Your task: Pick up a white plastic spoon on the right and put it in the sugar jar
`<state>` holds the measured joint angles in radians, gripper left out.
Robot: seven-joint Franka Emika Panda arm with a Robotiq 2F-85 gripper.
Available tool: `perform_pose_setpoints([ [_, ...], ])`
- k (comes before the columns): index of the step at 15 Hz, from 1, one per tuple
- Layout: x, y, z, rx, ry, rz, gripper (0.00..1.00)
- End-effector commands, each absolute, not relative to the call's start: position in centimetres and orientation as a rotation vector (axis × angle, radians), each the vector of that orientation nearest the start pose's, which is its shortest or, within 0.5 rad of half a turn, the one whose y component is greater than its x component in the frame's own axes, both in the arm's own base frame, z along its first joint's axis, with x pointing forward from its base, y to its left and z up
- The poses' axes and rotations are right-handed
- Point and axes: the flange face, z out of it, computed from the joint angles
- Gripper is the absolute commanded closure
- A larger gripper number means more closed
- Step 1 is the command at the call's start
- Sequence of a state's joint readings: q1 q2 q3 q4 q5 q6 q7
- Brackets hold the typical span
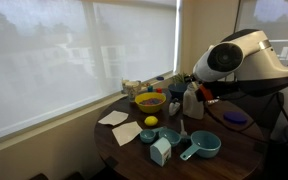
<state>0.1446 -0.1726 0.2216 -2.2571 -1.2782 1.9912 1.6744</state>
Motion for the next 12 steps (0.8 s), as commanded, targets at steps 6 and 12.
perform_pose_setpoints([
  [6,50.0,10.7,53.5,2.137,-1.017,1.119,0.0],
  [12,50.1,8.1,60.1,2.294,-1.179,0.941,0.0],
])
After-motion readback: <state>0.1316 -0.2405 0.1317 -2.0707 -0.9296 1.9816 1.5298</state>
